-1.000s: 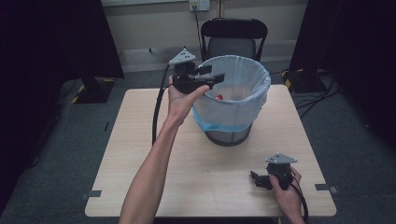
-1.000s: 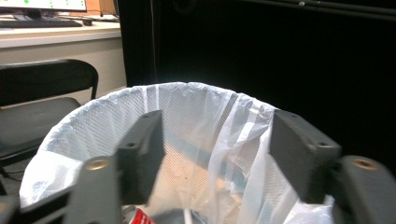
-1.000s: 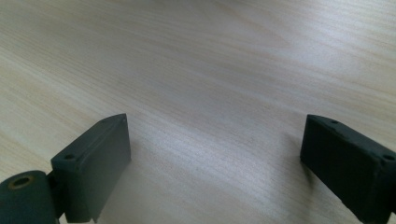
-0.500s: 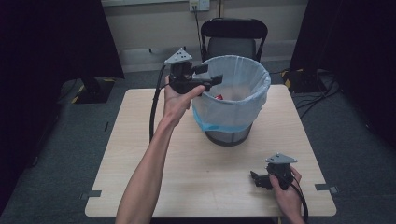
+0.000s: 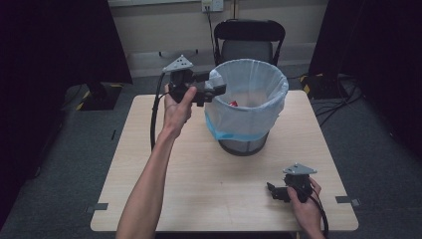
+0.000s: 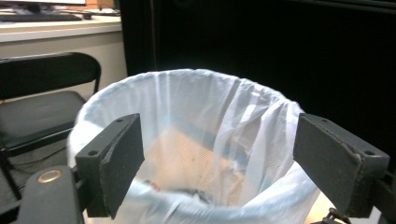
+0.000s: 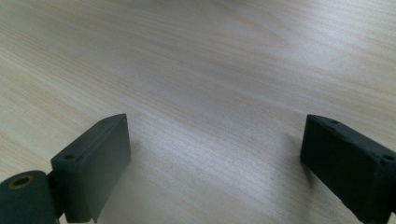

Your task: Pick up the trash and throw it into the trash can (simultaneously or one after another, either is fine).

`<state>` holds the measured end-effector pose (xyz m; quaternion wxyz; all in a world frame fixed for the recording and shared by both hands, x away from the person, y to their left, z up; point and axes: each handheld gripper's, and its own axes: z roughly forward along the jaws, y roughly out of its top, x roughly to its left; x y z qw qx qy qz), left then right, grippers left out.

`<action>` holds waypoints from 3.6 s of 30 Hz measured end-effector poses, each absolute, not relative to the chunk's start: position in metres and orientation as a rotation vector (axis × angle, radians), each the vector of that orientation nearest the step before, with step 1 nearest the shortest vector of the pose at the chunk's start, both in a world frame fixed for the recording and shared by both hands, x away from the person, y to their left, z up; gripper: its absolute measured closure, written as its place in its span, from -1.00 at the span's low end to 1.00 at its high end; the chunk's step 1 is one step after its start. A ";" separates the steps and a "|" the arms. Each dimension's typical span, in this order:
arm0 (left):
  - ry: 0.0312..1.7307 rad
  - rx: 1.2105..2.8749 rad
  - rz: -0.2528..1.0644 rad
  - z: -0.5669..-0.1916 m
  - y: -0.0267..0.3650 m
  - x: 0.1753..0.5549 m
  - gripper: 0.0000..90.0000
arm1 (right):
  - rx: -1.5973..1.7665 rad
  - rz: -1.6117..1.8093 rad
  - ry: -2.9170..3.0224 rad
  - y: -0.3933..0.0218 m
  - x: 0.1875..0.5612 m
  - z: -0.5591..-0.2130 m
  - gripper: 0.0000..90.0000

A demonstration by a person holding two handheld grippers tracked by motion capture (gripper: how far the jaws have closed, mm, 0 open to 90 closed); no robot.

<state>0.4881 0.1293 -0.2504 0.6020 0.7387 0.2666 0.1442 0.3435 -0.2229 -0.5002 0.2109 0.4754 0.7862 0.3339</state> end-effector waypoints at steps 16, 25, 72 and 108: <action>0.649 1.716 0.360 -0.258 0.160 0.476 -0.64 | 1.322 0.928 2.185 -0.223 0.343 -0.500 -0.83; 0.653 1.730 0.375 -0.269 0.177 0.460 -0.63 | 1.321 0.928 2.185 -0.223 0.343 -0.500 -0.83; 0.888 1.824 0.450 -0.359 0.256 0.386 -0.62 | 1.321 0.928 2.185 -0.223 0.343 -0.500 -0.83; 1.218 1.958 0.426 -0.471 0.311 0.347 -0.62 | 1.321 0.928 2.185 -0.223 0.344 -0.500 -0.83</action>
